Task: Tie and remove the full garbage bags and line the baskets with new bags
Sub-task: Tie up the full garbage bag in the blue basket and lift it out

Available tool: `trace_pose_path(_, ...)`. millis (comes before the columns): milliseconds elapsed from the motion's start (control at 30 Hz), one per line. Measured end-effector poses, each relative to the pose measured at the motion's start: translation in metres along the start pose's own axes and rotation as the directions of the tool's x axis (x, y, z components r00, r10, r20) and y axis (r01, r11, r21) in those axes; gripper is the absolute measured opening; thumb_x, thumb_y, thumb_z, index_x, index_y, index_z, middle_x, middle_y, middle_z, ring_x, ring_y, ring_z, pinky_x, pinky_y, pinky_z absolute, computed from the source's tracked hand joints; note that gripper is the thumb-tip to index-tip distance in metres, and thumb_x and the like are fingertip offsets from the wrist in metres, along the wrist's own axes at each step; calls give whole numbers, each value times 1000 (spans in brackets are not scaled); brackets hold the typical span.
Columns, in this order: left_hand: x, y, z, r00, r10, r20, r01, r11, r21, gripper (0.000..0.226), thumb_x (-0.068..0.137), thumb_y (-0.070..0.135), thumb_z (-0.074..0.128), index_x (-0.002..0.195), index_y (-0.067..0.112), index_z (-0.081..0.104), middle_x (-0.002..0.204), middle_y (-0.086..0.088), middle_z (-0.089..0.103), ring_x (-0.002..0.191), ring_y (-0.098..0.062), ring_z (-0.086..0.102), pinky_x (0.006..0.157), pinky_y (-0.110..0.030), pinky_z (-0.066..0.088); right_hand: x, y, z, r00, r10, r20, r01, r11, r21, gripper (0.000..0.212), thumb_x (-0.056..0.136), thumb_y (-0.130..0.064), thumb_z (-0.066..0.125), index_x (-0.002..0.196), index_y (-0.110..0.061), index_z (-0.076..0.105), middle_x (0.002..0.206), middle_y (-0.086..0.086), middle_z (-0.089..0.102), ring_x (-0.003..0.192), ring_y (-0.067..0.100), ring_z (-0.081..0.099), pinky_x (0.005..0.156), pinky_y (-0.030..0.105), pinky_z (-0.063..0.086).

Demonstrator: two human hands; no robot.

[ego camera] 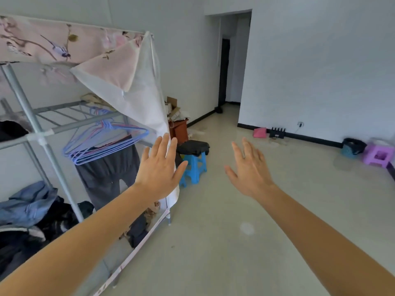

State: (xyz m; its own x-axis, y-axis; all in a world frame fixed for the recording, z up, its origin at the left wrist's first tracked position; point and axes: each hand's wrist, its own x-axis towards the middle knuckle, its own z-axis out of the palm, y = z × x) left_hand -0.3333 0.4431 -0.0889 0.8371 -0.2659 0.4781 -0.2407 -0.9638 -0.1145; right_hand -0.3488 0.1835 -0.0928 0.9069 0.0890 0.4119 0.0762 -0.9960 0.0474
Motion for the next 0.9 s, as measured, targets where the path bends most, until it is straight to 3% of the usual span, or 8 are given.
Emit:
trace_pose_path(167,125,-31,92,999,-47,-16,47,998,-43,78,97,63,9,155,12,12,163,-14,11,150,-32,12,117,-51,21,140,12,88,996,-90,-19,89,996,-30,73,99,-49,40,156,-11,17,161,23,13,147,36,19,119,50,20)
trace_pose_path(267,210,-31,142,1000,-14,-27,11,992,-126,75,99,57,22,154,7,18,162,-17,15,148,-34,16,116,-53,25,209,36,132,999,-51,17,52,997,-51,72,100,-49,37,157,-12,14,162,22,11,149,34,15,120,49,17)
trace_pose_path(400,345,1,193,996,75,-46,-82,977,-197,74,99,56,22,155,8,16,162,-16,14,149,-32,14,116,-51,25,302,103,167,1000,16,-3,-16,992,-124,71,99,-52,34,156,-12,20,161,21,18,148,34,19,119,49,19)
trace_pose_path(667,572,170,302,925,353,-144,-381,857,-346,73,99,54,25,154,8,17,162,-15,13,150,-30,13,116,-46,21,396,298,240,934,355,-38,-356,922,-149,73,99,-57,26,157,-14,15,163,19,11,150,33,14,120,49,15)
trace_pose_path(900,740,328,397,879,461,-117,-469,795,-386,74,100,54,24,155,7,11,163,-15,8,149,-30,13,115,-49,25,489,496,318,831,556,-13,-553,823,-132,73,100,-57,26,157,-14,10,164,19,6,150,34,13,121,49,16)
